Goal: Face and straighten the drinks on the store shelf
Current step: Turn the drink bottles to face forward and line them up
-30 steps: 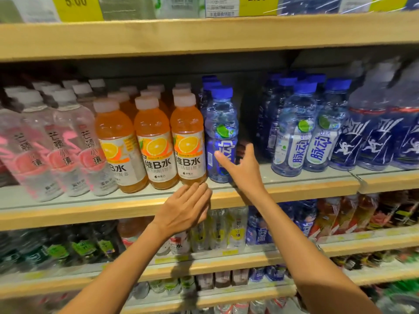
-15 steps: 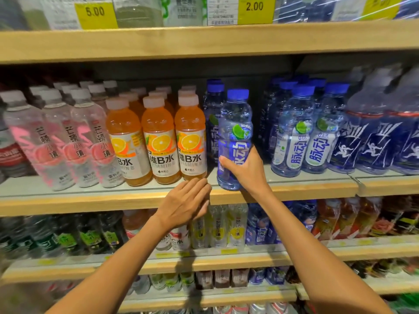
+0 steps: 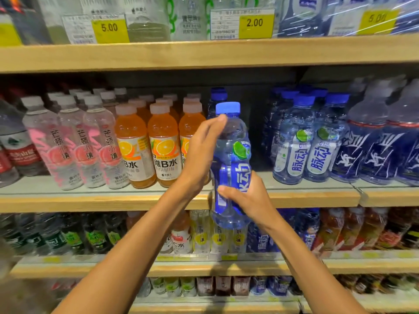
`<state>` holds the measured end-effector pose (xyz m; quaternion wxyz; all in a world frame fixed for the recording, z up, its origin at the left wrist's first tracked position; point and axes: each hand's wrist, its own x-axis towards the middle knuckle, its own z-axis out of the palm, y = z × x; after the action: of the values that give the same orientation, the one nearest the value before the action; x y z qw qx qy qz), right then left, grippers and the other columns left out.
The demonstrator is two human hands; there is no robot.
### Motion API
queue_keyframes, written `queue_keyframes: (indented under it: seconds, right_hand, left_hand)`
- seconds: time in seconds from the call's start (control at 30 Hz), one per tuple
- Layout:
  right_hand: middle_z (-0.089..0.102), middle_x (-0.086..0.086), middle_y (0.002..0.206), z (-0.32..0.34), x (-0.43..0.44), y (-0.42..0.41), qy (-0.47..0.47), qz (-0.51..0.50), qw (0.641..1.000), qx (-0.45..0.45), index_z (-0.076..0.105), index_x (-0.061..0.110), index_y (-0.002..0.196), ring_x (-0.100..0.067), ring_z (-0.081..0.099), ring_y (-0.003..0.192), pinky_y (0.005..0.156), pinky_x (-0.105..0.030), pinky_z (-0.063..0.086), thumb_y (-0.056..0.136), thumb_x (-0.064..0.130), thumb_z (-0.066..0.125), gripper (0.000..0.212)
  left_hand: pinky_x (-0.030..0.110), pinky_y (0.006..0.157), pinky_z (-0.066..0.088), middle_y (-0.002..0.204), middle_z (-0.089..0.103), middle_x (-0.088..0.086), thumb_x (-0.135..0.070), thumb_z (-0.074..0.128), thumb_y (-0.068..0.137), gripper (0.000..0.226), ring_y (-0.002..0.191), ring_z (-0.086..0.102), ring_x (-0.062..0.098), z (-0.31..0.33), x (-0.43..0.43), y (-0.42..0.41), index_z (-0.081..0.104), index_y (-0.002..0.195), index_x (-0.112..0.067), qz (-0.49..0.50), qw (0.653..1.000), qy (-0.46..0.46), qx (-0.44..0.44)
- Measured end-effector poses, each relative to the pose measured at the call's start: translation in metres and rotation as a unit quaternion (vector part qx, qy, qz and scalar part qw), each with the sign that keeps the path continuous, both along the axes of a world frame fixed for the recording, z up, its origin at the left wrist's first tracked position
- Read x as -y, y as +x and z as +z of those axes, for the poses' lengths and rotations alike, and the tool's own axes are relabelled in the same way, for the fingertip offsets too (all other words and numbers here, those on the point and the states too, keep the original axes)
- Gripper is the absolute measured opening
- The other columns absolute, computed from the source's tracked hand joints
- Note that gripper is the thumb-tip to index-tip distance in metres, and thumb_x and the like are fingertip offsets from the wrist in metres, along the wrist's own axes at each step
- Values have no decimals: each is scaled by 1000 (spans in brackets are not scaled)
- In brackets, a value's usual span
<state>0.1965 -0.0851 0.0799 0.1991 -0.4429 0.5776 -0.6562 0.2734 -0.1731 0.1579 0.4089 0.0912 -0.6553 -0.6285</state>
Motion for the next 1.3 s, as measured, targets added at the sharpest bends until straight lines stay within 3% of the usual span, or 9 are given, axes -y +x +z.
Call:
queue_keyframes:
  seconds: [0.17, 0.3, 0.43, 0.53, 0.67, 0.83, 1.03, 1.13, 1.3]
  right_hand:
    - [65, 6, 96, -4, 4, 12, 51, -81, 992, -83, 45, 36, 99, -7, 65, 86, 70, -24, 53, 48, 52, 70, 59]
    - [69, 8, 103, -4, 0, 9, 23, -9, 999, -40, 48, 37, 109, -6, 68, 92, 75, -26, 56, 57, 54, 76, 62]
    - [70, -4, 115, -1, -10, -5, -27, 202, 964, 173, 54, 16, 122, -20, 66, 105, 83, -32, 55, 58, 61, 81, 83]
    - [55, -25, 130, -6, -8, -9, 10, 321, 899, 297, 52, 5, 132, -38, 50, 124, 106, -51, 40, 47, 62, 86, 107]
    - [69, -6, 110, -12, 3, 2, 4, 416, 858, 302, 68, 16, 115, -23, 66, 101, 97, -42, 47, 47, 58, 88, 82]
    - [65, -10, 105, -7, 6, 15, 4, 485, 828, 282, 55, 8, 122, -24, 65, 94, 88, -36, 52, 71, 43, 77, 66]
    - [65, -18, 100, -7, -10, 4, -7, 324, 915, 238, 57, 2, 116, -31, 66, 86, 78, -40, 55, 61, 36, 85, 71]
    - [71, -14, 96, -5, -15, 1, 1, 164, 974, 154, 64, 5, 105, -26, 69, 84, 73, -35, 55, 57, 32, 79, 58]
    - [69, 2, 90, -3, -9, 14, 30, -63, 997, -30, 55, 21, 102, -10, 67, 79, 70, -28, 54, 64, 30, 85, 49]
  left_hand:
    - [17, 69, 54, 87, 70, -3, -25, 76, 76, 25, 78, 70, 11, 1, -5, -2, 60, 94, -23, 63, 997, -34, -9]
    - [19, 65, 55, 81, 71, -2, -18, 74, 79, 19, 74, 71, 13, 1, 2, 0, 61, 92, -19, 46, 999, -12, -9]
    - [29, 63, 55, 79, 71, 4, -27, 78, 60, 40, 67, 69, 18, 9, 15, 5, 65, 93, -9, -133, 984, 120, -16]
    - [33, 68, 53, 89, 66, 6, -27, 86, 51, 56, 74, 65, 22, 15, 18, 3, 62, 97, -7, -337, 914, 208, -89]
    - [33, 72, 54, 90, 62, 8, -24, 85, 57, 57, 75, 64, 23, 17, 16, -3, 55, 102, -5, -461, 846, 233, -130]
    - [35, 75, 58, 95, 68, 12, -27, 88, 55, 59, 80, 68, 27, 5, 18, -3, 64, 103, -2, -452, 852, 239, -113]
    - [29, 75, 56, 103, 72, 0, -52, 66, 75, 49, 95, 69, 17, -3, 29, 6, 64, 109, -18, -159, 983, 81, 44]
    - [24, 75, 50, 105, 70, -3, -46, 57, 90, 34, 98, 67, 11, -6, 28, 9, 61, 111, -19, -2, 998, 8, 58]
    - [15, 68, 51, 100, 69, 2, -34, 64, 87, 31, 84, 69, 6, 0, 3, 0, 59, 110, -14, 42, 999, -25, -1]
